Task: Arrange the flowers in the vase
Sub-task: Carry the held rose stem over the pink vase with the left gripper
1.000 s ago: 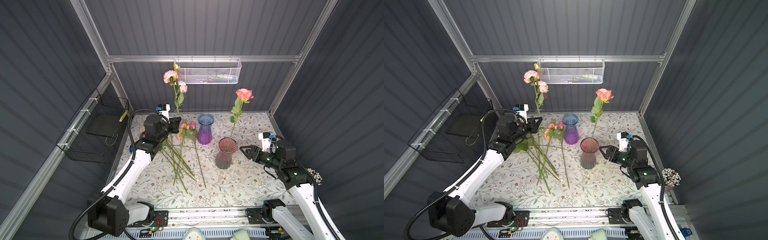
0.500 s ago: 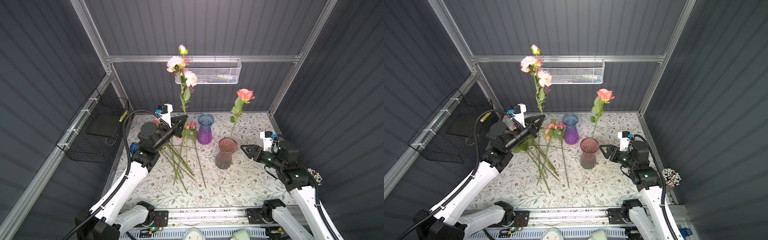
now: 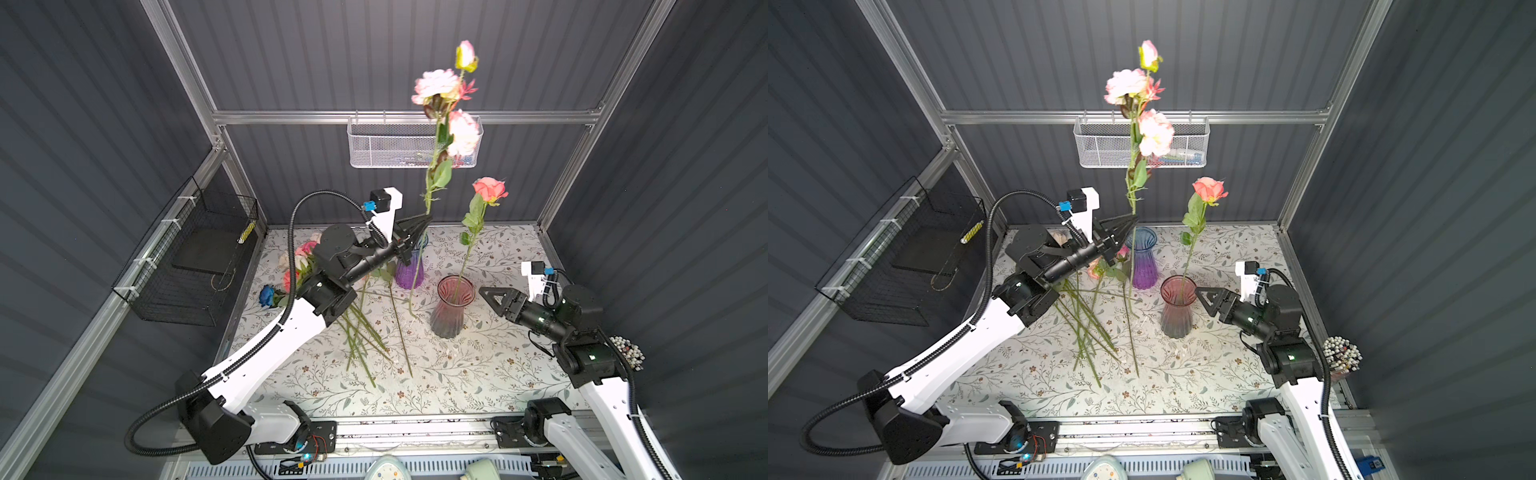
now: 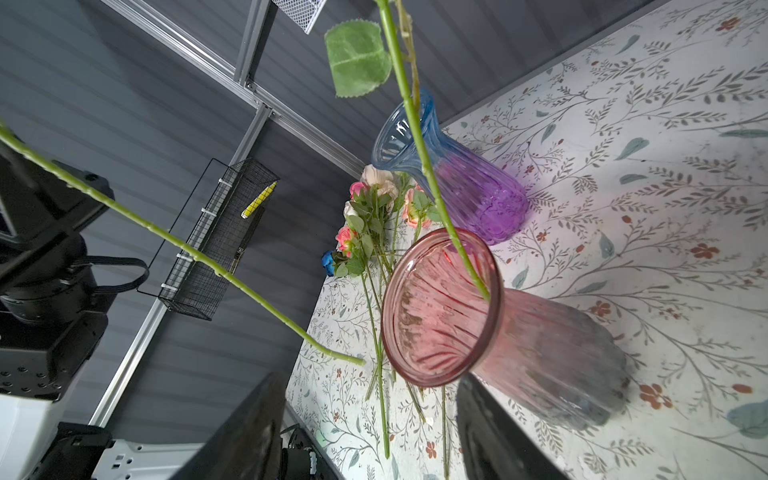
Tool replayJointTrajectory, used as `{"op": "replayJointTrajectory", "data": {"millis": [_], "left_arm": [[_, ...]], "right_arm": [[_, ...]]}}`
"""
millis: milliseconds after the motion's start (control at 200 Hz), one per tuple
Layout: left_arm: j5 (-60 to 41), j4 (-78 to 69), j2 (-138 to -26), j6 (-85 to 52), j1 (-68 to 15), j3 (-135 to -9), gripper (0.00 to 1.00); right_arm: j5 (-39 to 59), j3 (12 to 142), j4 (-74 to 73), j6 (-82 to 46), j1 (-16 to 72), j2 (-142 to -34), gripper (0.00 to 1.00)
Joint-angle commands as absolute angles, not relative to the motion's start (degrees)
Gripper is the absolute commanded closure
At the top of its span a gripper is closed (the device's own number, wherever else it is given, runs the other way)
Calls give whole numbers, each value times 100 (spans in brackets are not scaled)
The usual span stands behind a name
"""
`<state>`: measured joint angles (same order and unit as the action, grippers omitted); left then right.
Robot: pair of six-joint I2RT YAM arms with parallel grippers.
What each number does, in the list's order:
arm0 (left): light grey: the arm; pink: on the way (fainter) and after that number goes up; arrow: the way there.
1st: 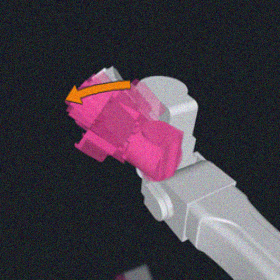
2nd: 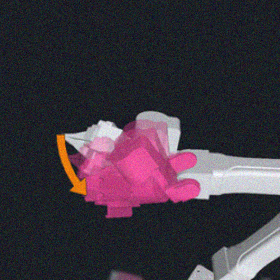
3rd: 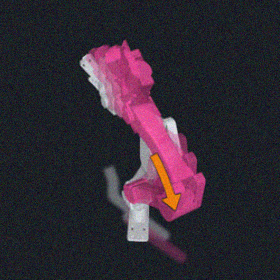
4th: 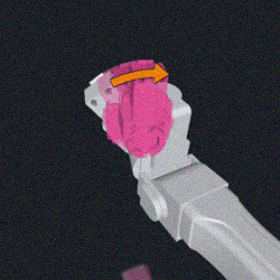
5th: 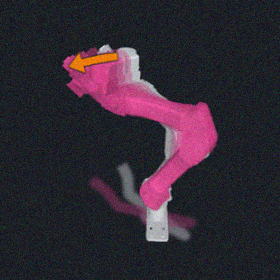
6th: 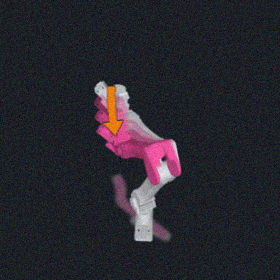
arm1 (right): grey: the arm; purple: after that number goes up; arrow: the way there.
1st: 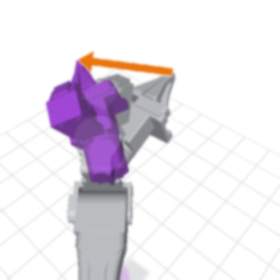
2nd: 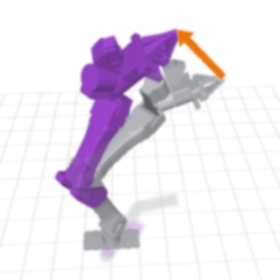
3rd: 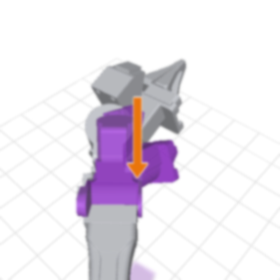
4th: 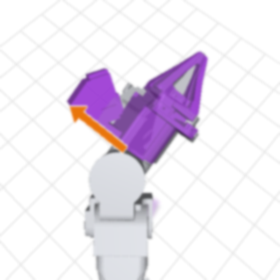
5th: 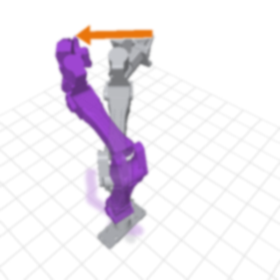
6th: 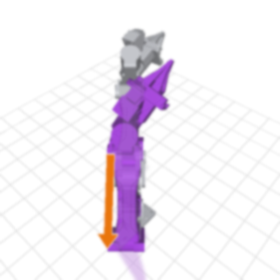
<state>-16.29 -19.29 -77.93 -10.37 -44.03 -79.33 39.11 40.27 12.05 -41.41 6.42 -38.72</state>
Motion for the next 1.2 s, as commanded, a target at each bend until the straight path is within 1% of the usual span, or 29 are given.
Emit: {"op": "replayJointTrajectory", "data": {"millis": [0,90,225,370,530,735,930,1196], "left_arm": [[-1721,-2172,-8057,-660,-4567,-8624,100],[-1824,-1921,-8375,-588,-4644,-9236,100],[-1822,-1030,-8746,-332,-4680,-10252,100],[-1758,-1127,-8999,-408,-4685,-10538,100],[-1767,-1448,-9412,-647,-4682,-10661,100],[-1709,-1873,-9820,-850,-4690,-10410,100],[-1631,-2805,-9869,-1433,-4696,-9481,100],[-1541,-3271,-9579,-1185,-4996,-8200,100]], "right_arm": [[4009,4018,1283,-4118,661,-3808,33],[4007,4025,1332,-4089,660,-3781,33],[3943,4096,1468,-3969,657,-3701,33],[3856,4083,1520,-3898,659,-3652,32],[3843,3960,1467,-3992,662,-3641,34],[3717,3918,1675,-3860,650,-3446,33],[3718,3800,1615,-3900,649,-3428,33],[3700,3685,1457,-3929,650,-3506,33]]}}
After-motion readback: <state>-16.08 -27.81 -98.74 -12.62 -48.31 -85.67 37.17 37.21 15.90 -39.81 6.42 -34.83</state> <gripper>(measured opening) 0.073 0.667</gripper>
